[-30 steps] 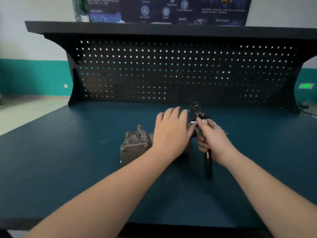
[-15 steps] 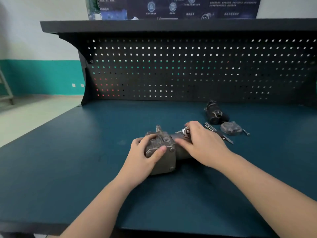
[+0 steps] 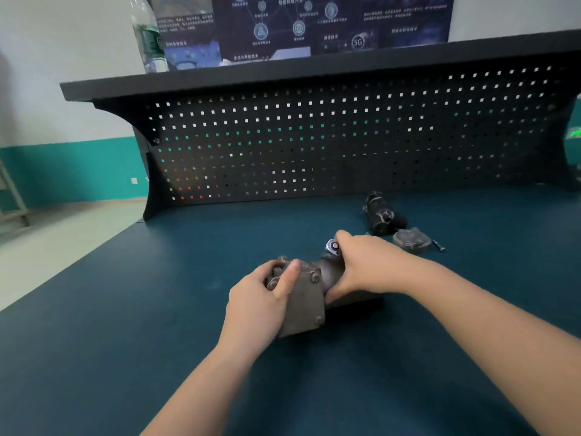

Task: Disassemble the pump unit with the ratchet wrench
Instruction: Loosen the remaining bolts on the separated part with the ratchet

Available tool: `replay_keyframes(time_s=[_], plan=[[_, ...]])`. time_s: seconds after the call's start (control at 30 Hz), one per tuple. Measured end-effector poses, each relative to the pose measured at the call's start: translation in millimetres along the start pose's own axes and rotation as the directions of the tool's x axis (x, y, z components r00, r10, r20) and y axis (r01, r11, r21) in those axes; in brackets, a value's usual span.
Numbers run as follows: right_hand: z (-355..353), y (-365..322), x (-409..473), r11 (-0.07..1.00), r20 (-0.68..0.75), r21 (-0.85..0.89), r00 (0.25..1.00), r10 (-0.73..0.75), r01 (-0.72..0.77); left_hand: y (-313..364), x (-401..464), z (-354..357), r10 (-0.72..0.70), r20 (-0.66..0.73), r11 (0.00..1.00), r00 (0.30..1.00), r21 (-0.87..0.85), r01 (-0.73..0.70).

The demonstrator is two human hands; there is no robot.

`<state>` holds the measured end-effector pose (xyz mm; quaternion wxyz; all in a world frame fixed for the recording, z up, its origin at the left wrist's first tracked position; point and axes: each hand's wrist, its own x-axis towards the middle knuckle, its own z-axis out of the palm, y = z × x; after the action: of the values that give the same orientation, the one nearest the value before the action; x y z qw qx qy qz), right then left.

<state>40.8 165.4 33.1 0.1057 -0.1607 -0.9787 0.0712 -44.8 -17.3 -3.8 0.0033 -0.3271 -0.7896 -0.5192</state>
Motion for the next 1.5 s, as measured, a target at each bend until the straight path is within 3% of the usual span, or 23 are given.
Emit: replay_keyframes(time_s=[0.23, 0.37, 0.57, 0.7, 0.73, 0.77, 0.83, 0.87, 0.93, 1.1, 1.23, 1.37, 1.43, 1.5], plan=[[-27, 44, -29, 0.982, 0.094, 0.180, 0.995, 0.044, -0.060, 75, 26, 1, -0.183, 0.266, 0.931, 0.946, 0.357, 0.080], [-28, 61, -40, 0.970, -0.017, 0.230, 0.996, 0.087, -0.081, 106, 51, 13, -0.325, 0.378, 0.904, 0.867, 0.392, 0.168], [-17, 66, -35, 0.985, -0.184, 0.152, 0.977, 0.111, -0.083, 121, 83, 27, -0.377, 0.354, 0.832, 0.856, 0.535, 0.145], [-11, 69, -30, 0.995, -0.257, 0.057, 0.962, 0.089, -0.077, 114, 103, 34, -0.264, 0.238, 0.708, 0.935, 0.706, 0.020], [-9, 69, -30, 0.995, -0.279, 0.058, 0.956, 0.096, -0.083, 112, 107, 34, -0.228, 0.264, 0.729, 0.937, 0.684, -0.015], [-7, 71, -29, 0.993, -0.298, 0.071, 0.948, 0.108, -0.091, 110, 108, 32, -0.181, 0.349, 0.813, 0.919, 0.579, -0.060], [-6, 74, -27, 0.988, -0.321, 0.115, 0.938, 0.134, -0.102, 104, 101, 24, -0.034, 0.555, 0.984, 0.831, 0.163, -0.068], [-6, 76, -25, 0.986, -0.325, 0.132, 0.935, 0.139, -0.101, 100, 96, 21, 0.043, 0.604, 0.998, 0.796, 0.003, -0.057], [-6, 78, -23, 0.987, -0.324, 0.142, 0.938, 0.122, -0.080, 90, 84, 19, 0.140, 0.587, 0.990, 0.797, -0.103, -0.098], [-9, 83, -19, 0.978, -0.284, 0.207, 0.955, 0.080, -0.020, 84, 59, 28, 0.204, 0.372, 0.977, 0.906, -0.025, -0.210], [-11, 81, -21, 0.963, -0.257, 0.269, 0.962, 0.092, -0.020, 81, 46, 24, 0.303, 0.379, 0.946, 0.874, -0.012, -0.322], [-41, 80, -26, 0.801, -0.280, 0.598, 0.936, 0.211, -0.002, 83, 47, 23, 0.418, 0.376, 0.876, 0.827, 0.072, -0.476], [-60, 75, -37, 0.669, -0.232, 0.740, 0.960, 0.158, 0.069, 84, 48, 22, 0.456, 0.380, 0.845, 0.804, 0.097, -0.525], [-74, 65, -48, 0.624, -0.189, 0.772, 0.981, 0.046, 0.119, 85, 48, 22, 0.484, 0.384, 0.817, 0.786, 0.124, -0.564]])
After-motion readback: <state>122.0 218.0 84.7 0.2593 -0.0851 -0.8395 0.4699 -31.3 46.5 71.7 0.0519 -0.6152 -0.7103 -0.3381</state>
